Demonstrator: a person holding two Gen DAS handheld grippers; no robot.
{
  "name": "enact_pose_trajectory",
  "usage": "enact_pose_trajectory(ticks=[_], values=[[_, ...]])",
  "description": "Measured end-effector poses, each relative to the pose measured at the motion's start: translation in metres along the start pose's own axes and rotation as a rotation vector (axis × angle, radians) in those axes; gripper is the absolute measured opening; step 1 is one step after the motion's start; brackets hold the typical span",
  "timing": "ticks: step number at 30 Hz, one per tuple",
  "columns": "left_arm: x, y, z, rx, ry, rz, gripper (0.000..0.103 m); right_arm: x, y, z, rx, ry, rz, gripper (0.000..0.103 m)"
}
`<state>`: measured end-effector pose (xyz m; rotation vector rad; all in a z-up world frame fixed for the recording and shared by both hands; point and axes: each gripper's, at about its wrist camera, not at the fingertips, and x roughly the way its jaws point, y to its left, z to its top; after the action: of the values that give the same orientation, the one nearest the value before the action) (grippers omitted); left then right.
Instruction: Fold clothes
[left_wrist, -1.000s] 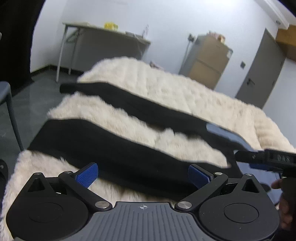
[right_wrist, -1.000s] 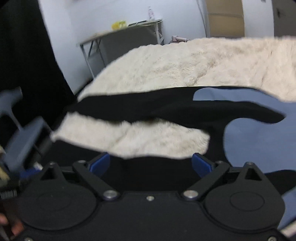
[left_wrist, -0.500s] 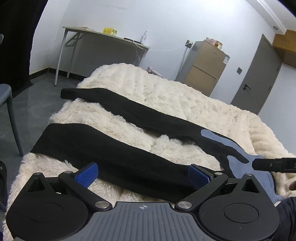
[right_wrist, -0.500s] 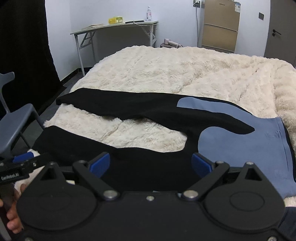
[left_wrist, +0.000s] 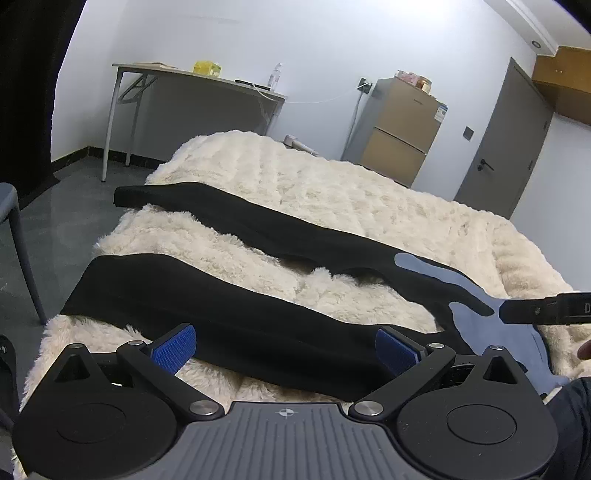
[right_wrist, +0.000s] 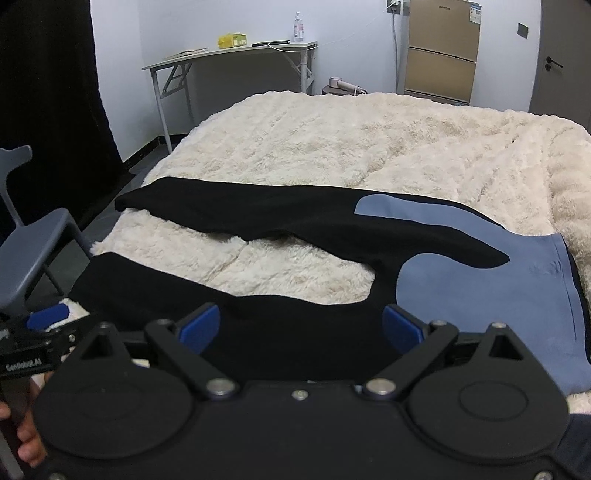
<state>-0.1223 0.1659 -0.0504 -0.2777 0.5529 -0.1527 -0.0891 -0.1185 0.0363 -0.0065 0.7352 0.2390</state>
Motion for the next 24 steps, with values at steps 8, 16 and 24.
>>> enact_pose_trajectory(ticks=[8, 16, 24], values=[[0.01, -0.064, -0.013, 0.458, 0.02, -0.16, 0.103, -0.055, -0.12, 0.008, -0.461, -0.176, 0.017, 0.103], [0.051, -0.132, -0.043, 0.923, 0.099, -0.31, 0.1, -0.07, -0.213, -0.033, -0.89, 0.201, -0.142, 0.09], [0.098, -0.166, -0.064, 1.121, 0.189, -0.371, 0.09, -0.034, -0.229, -0.084, -1.021, 0.317, -0.096, 0.06]])
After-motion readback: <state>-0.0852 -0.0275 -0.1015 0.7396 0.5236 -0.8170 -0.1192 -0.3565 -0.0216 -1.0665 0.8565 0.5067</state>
